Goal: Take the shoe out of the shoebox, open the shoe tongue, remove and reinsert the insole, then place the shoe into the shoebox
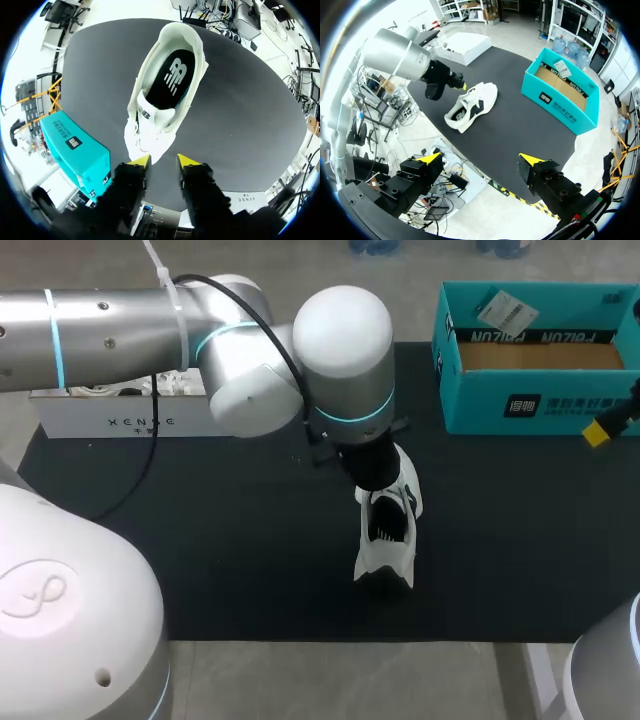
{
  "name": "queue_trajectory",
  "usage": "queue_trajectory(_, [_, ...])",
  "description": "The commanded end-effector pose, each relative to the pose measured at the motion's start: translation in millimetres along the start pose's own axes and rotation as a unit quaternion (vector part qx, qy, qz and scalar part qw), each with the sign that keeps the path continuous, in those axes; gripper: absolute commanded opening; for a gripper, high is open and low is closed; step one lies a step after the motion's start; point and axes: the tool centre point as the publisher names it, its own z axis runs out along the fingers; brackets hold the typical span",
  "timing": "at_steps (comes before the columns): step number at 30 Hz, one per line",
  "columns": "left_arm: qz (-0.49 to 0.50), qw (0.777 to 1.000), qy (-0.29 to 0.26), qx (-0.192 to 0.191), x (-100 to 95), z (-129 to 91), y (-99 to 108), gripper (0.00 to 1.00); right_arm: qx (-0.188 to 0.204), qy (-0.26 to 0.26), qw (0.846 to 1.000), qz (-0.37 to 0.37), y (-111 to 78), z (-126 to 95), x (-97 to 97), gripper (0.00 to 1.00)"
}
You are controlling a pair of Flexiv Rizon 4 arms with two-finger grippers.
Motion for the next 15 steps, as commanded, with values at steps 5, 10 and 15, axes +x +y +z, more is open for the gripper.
queue_trajectory(5, [0.0, 1.0, 0.0, -0.002, 0.7, -0.9, -0.5, 1.0, 0.002, 0.001, 1.0, 0.0, 2.0, 0.8, -1.3, 1.0])
queue_trajectory(10, [0.0, 1.0, 0.0, -0.002, 0.7, -0.9, -0.5, 1.0, 0.002, 0.001, 1.0, 0.0, 2.0, 0.8, -1.3, 1.0])
queue_trajectory(15, [-0.048, 0.997, 0.05, 0.046, 10.1, -8.4, -5.3, 1.0, 0.002, 0.001, 1.0, 0.0, 2.0, 0.8, -1.3, 1.0])
